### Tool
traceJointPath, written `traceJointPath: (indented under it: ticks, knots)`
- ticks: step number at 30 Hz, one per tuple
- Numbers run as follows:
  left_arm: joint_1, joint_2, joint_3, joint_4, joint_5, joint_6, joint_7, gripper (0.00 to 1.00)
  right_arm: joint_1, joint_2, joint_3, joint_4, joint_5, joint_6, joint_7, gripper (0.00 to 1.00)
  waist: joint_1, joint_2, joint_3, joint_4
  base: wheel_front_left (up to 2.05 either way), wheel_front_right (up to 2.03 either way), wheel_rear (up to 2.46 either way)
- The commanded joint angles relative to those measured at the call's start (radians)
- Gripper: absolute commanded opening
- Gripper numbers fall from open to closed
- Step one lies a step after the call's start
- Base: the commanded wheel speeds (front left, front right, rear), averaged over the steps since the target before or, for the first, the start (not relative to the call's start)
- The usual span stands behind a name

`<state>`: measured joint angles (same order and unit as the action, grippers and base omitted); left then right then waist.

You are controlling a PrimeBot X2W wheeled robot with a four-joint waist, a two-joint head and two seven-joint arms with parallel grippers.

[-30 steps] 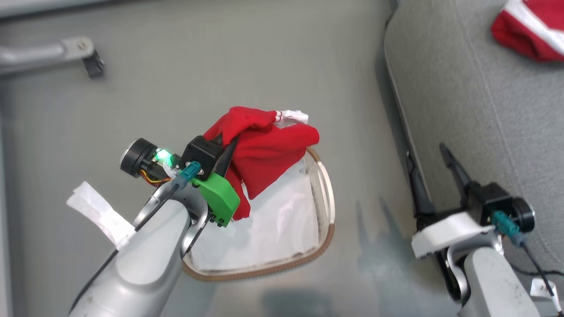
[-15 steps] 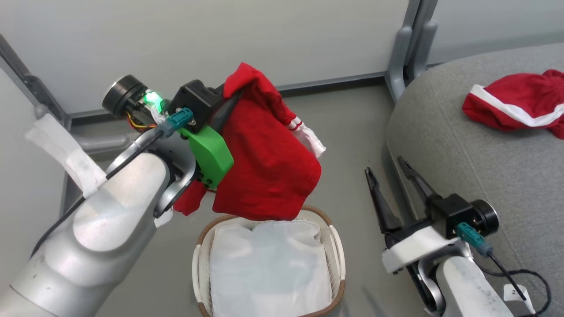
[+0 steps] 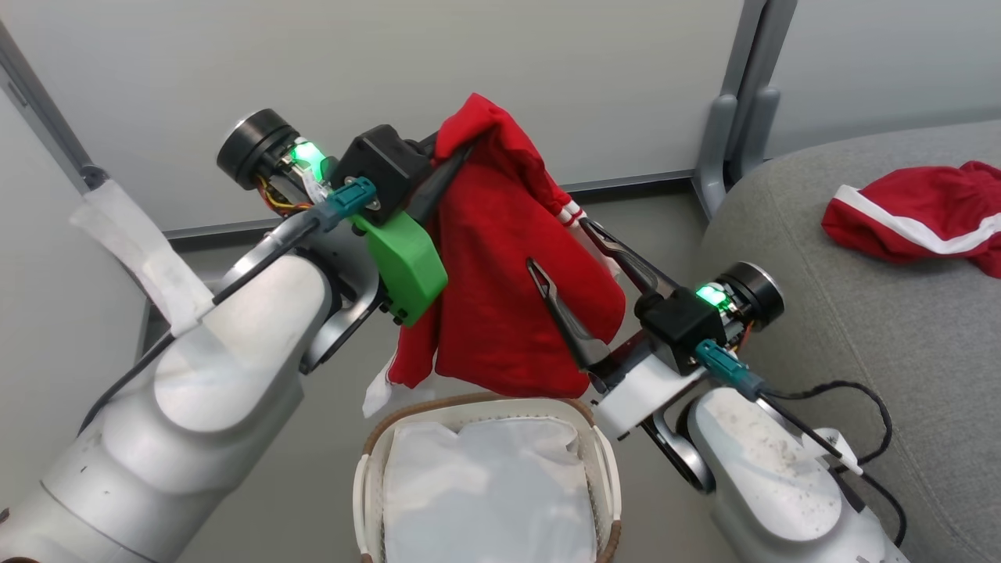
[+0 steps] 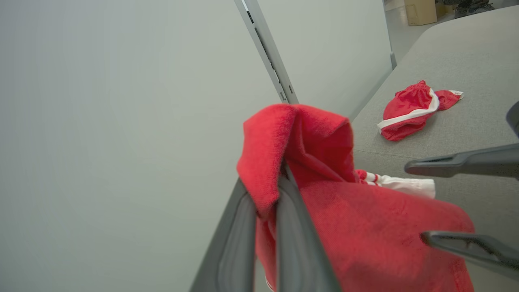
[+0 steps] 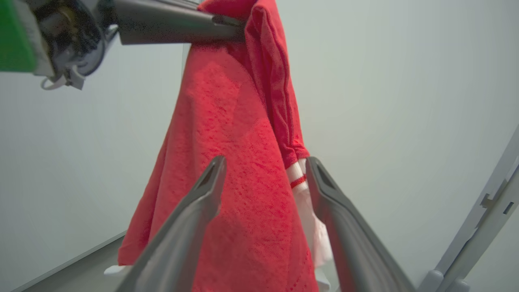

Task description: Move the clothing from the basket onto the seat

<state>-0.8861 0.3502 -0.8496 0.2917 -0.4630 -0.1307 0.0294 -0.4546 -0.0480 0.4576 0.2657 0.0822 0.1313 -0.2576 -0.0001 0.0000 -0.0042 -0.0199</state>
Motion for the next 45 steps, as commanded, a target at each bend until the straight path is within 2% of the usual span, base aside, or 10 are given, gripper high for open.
traceJointPath:
  ticks: [1,15,16,19,23,24,25,26,33,45]
  knots:
    - [-0.025,-0.010,-0.009,-0.009,-0.005,0.001,-0.009,0.00,-0.031,-0.005,0.009,0.029,-0.011,-0.001,0.002,1.00,0.0001,0.0000,-0.001,0.007,0.00,0.00,0.00]
    - [-0.003,-0.027,-0.074,-0.076,-0.026,0.002,-0.015,0.00,-0.205,-0.014,0.202,0.284,0.106,-0.001,0.063,1.00,0.0001,0.0000,-0.006,0.050,0.00,0.00,0.00]
    - [0.003,-0.026,-0.075,-0.078,-0.028,0.003,-0.015,0.00,-0.216,-0.014,0.218,0.295,0.119,-0.001,0.060,0.59,0.0001,0.0000,-0.006,0.052,0.00,0.00,0.00]
    - [0.018,-0.018,-0.072,-0.079,-0.039,0.011,-0.016,0.00,-0.233,-0.012,0.253,0.316,0.146,-0.001,0.051,0.00,0.0001,0.0000,-0.006,0.055,0.00,0.00,0.00]
    - [0.049,0.000,-0.058,-0.070,-0.064,0.027,-0.023,0.00,-0.247,-0.014,0.271,0.332,0.168,-0.001,0.033,0.00,0.0001,0.0000,-0.006,0.056,0.00,0.00,0.00]
    - [0.063,0.003,-0.050,-0.067,-0.075,0.032,-0.027,0.39,-0.249,-0.018,0.271,0.333,0.172,-0.001,0.029,0.00,0.0001,0.0000,-0.006,0.055,0.00,0.00,0.00]
    - [0.073,0.006,-0.044,-0.065,-0.082,0.037,-0.031,0.55,-0.249,-0.020,0.268,0.333,0.174,-0.001,0.026,0.00,0.0001,0.0000,-0.006,0.054,0.00,0.00,0.00]
    - [0.084,0.010,-0.037,-0.062,-0.089,0.041,-0.035,1.00,-0.248,-0.023,0.262,0.331,0.177,-0.001,0.022,0.00,0.0001,0.0000,-0.006,0.053,0.00,0.00,0.00]
    - [0.186,0.034,-0.007,-0.041,-0.134,0.087,-0.096,1.00,-0.230,-0.047,0.200,0.305,0.170,-0.001,0.003,0.00,0.0001,0.0000,-0.001,0.046,0.00,0.00,0.00]
    - [0.417,-0.033,-0.029,-0.009,-0.164,0.155,-0.251,1.00,-0.132,-0.115,-0.002,0.240,0.113,-0.001,-0.007,0.00,0.0001,0.0000,0.025,0.024,0.00,0.00,0.00]
